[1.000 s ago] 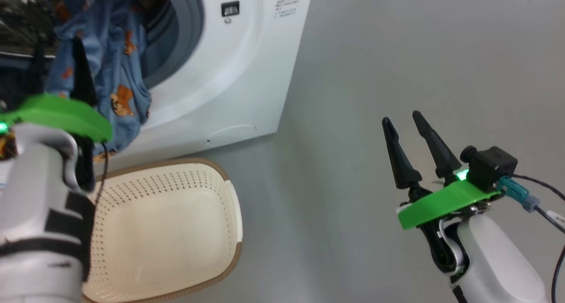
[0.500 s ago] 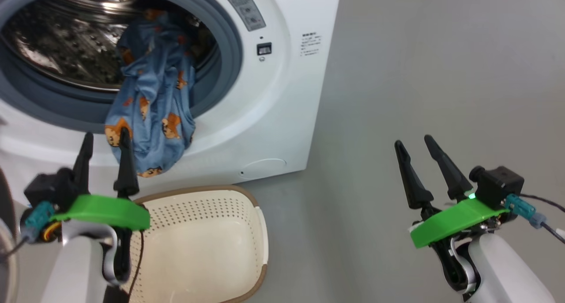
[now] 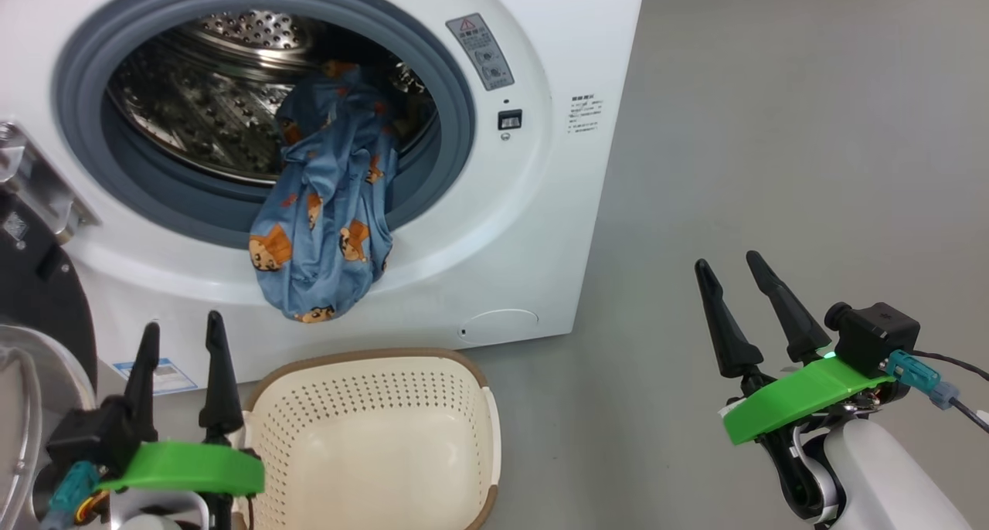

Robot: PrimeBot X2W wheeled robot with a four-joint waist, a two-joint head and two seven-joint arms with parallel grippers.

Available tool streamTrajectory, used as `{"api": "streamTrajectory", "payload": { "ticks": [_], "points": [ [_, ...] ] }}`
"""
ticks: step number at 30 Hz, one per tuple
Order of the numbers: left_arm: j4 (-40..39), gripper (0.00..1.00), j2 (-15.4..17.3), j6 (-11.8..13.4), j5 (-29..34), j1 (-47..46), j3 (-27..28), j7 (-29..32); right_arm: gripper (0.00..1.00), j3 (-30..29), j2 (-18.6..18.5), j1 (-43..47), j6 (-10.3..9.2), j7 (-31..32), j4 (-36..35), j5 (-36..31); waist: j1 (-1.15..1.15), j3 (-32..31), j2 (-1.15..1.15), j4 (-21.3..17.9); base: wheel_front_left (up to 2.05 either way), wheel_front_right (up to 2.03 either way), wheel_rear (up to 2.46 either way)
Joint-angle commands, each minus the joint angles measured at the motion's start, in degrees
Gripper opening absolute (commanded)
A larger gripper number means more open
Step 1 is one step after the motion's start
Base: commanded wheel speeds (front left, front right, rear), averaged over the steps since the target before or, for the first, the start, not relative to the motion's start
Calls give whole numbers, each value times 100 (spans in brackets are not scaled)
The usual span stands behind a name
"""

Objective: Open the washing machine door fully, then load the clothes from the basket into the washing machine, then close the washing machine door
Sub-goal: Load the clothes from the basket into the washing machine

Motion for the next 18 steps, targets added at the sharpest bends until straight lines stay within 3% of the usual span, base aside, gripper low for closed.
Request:
{"api": "streamTrajectory", "payload": {
  "ticks": [1, 18],
  "points": [
    [-226, 100, 104, 50, 68, 14, 213, -37, 100, 112, -75, 22, 32, -46, -131, 36, 0, -51, 0, 46, 0, 0, 0],
    [-422, 100, -28, 58, 116, 327, 188, -37, 100, 60, -146, 123, 32, -46, -109, -15, 0, -148, 0, 164, 0, 0, 0]
  ]
}}
